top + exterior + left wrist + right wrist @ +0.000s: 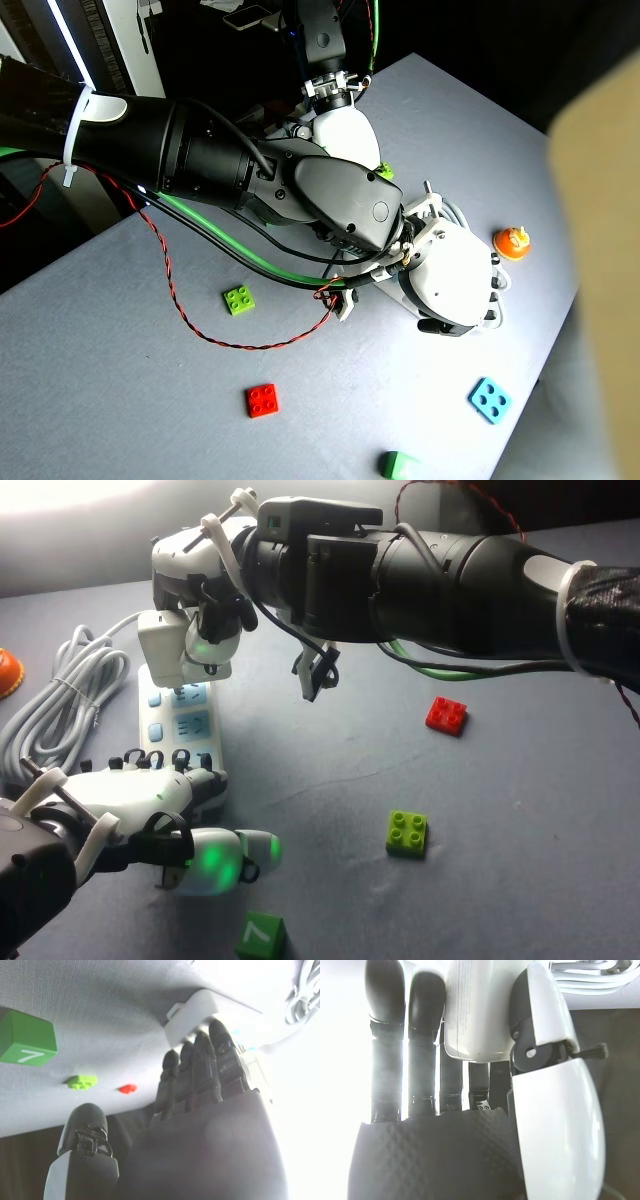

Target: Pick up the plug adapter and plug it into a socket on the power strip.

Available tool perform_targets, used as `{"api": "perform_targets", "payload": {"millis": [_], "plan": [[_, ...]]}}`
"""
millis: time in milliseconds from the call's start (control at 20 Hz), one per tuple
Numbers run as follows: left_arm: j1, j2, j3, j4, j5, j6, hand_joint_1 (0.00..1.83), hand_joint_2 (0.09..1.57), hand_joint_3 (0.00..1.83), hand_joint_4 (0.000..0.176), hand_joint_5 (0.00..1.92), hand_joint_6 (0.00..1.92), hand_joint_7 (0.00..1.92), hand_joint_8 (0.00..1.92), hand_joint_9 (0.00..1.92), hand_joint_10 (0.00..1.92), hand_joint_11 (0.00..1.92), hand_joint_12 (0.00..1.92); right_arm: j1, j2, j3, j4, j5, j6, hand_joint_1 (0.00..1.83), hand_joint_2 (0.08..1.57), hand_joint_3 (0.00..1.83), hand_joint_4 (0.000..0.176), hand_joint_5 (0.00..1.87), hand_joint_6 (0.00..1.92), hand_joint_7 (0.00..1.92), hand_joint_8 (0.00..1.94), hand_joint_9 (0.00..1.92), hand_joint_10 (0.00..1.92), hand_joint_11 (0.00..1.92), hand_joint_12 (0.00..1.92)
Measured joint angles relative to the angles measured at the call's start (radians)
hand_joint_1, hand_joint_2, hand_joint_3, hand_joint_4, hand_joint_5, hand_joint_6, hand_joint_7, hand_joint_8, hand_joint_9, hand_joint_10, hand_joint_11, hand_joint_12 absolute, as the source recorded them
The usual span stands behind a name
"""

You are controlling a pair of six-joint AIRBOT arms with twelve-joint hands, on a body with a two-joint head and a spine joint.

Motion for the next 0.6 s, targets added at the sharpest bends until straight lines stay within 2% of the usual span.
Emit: {"api": "perform_targets", "payload": {"millis": [50,100,250,300,350,400,600], "plan": [[0.000,0.000,0.000,0.001,-0.001,0.000,0.00,1.24,0.00,0.000,0.17,0.01,0.14,0.01,0.15,0.01,0.00,0.50,0.000,0.000,0.000,-0.001,0.000,-0.004,1.26,1.12,0.00,0.000,0.89,0.96,1.09,1.00,1.11,0.75,0.98,1.14],[0.000,0.000,0.000,0.001,-0.001,0.000,0.00,1.25,0.00,0.000,0.16,0.00,0.13,0.00,0.15,0.01,0.00,0.48,0.000,0.000,0.000,0.000,0.001,-0.004,1.26,1.13,0.00,0.000,0.85,1.01,1.07,1.03,1.12,0.70,0.98,1.12],[0.000,0.000,0.000,0.001,-0.001,0.000,0.00,1.24,0.00,0.000,0.13,0.00,0.12,0.00,0.15,0.00,0.00,0.50,-0.006,0.002,-0.009,0.000,0.000,-0.013,1.26,1.14,0.00,0.000,0.84,1.02,1.04,1.07,1.10,0.72,0.96,1.15],[0.000,0.000,0.000,0.001,-0.001,0.000,0.00,1.24,0.00,0.000,0.14,0.01,0.12,0.00,0.15,0.00,0.00,0.50,-0.006,0.002,-0.009,0.001,-0.001,-0.014,1.36,1.12,0.00,0.000,0.85,0.92,1.02,0.99,1.04,1.11,0.96,1.14],[0.000,0.000,0.000,0.001,-0.001,0.000,0.00,1.24,0.00,0.000,0.13,0.00,0.11,0.00,0.14,0.00,0.00,0.46,-0.006,0.002,-0.009,0.002,-0.001,-0.014,1.38,1.12,0.00,0.000,0.84,0.91,1.01,0.99,1.01,1.21,0.95,1.14],[0.000,0.000,0.000,0.001,-0.001,0.000,0.03,1.24,0.00,0.000,0.16,0.01,0.16,0.01,0.18,0.01,0.00,0.56,-0.006,0.002,-0.009,0.002,-0.005,-0.014,1.38,1.12,0.00,0.000,0.82,0.94,0.99,1.01,1.00,1.24,0.95,1.15],[0.000,0.000,0.001,0.003,-0.002,0.000,0.00,1.23,0.00,0.000,0.18,0.01,0.15,0.01,0.15,0.00,0.00,0.51,-0.006,0.002,-0.011,0.001,-0.004,-0.017,1.38,1.12,0.00,0.000,0.82,0.95,0.99,1.01,1.01,1.23,0.96,1.14]]}}
